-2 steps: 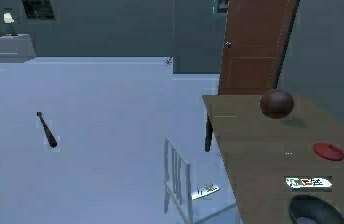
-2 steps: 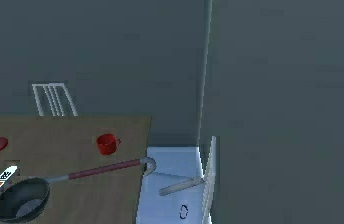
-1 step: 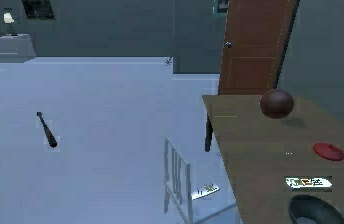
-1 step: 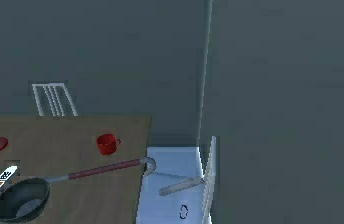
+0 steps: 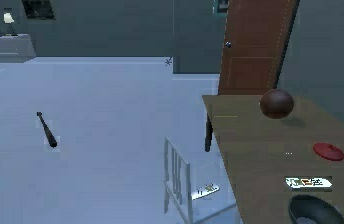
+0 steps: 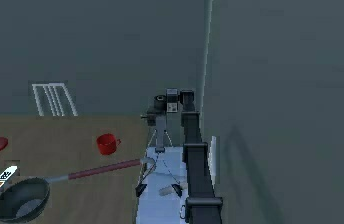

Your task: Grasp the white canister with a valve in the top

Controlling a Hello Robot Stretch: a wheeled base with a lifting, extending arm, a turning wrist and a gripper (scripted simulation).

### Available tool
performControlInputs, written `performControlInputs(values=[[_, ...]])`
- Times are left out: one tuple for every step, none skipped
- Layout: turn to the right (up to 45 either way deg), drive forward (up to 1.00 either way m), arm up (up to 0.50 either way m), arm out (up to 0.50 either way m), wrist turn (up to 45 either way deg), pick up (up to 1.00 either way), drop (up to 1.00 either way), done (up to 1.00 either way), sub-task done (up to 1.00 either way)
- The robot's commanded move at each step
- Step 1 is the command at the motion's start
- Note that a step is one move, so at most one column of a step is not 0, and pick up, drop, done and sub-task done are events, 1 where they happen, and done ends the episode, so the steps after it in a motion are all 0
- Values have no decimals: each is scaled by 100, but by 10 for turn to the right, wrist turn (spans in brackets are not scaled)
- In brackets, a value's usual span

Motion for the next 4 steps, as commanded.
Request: performControlInputs(values=[[0,0,0,0,450,0,0,0,0],[0,0,0,0,450,0,0,0,0],[0,0,0,0,450,0,0,0,0],[0,0,0,0,450,0,0,0,0]])
